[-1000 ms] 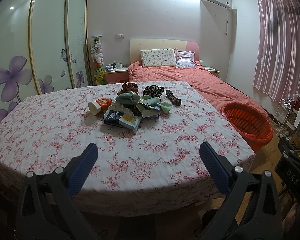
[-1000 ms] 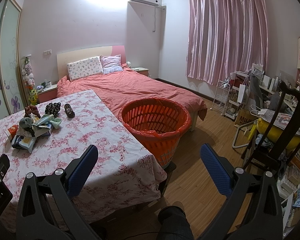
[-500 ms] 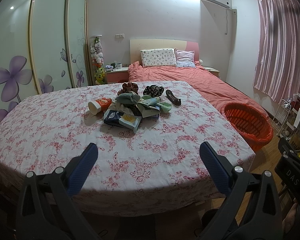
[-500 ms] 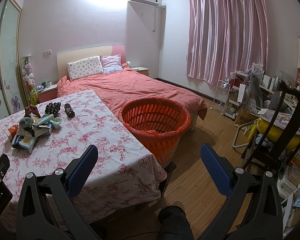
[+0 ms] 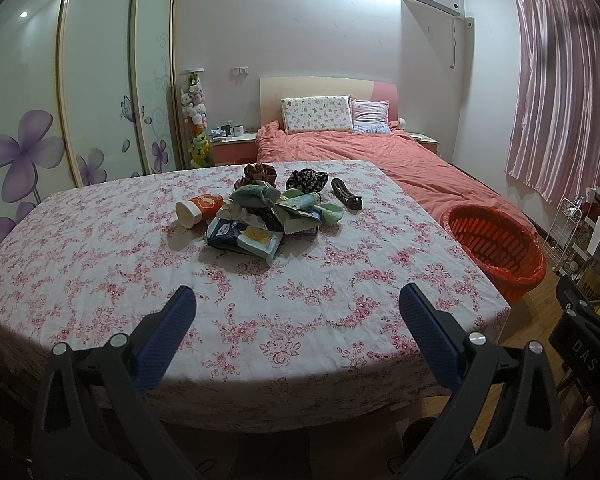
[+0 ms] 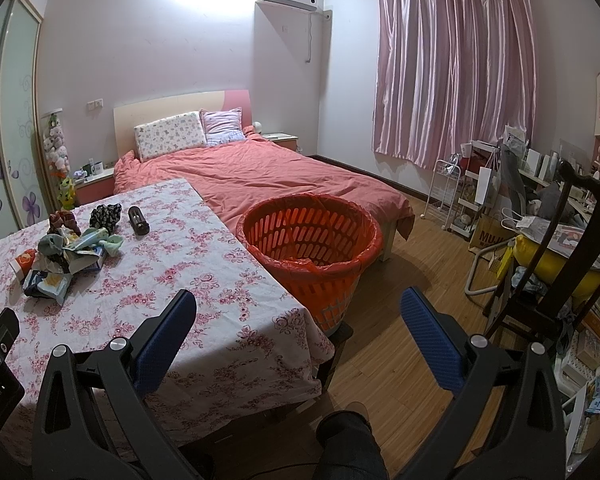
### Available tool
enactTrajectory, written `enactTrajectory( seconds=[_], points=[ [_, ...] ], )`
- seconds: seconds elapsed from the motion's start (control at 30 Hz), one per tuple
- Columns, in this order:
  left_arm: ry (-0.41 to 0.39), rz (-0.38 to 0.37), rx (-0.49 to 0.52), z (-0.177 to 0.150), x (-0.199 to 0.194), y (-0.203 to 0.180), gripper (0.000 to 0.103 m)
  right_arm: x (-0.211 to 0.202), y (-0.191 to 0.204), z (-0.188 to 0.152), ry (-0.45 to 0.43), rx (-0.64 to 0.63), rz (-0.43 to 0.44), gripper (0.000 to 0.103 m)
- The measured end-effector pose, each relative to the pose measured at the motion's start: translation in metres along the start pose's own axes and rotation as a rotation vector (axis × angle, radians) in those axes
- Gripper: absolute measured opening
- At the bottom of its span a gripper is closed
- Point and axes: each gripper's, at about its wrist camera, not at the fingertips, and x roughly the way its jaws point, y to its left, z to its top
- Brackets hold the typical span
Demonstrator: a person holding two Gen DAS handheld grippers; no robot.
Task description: Collect trash
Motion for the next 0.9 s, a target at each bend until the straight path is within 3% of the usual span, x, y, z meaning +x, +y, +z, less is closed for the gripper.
enactTrajectory(
  seconds=[0.2, 0.37, 0.7, 0.9],
  points=[
    [0.008, 0.009, -0.006, 0.0, 0.003, 0.002, 0.099, 0.004, 0.003, 0.002, 0.007, -0.007, 0.009, 0.101],
    [0.018, 0.039, -0.036, 0.005, 0.022, 0.016, 0.099, 0.014, 0.011, 0.004, 0.025, -0.022, 0.069, 0.101],
    [0.088, 0.16, -0.113, 0.027, 0.089, 0.087, 0.099, 0.058, 0.044, 0.022, 0.095, -0.029, 0.182, 0.101],
    [0.115, 0.22, -0.116, 0.048, 0.141, 0.132, 0.099, 0.097, 0.085, 0.046, 0.148, -0.084, 0.3, 0.1]
  ],
)
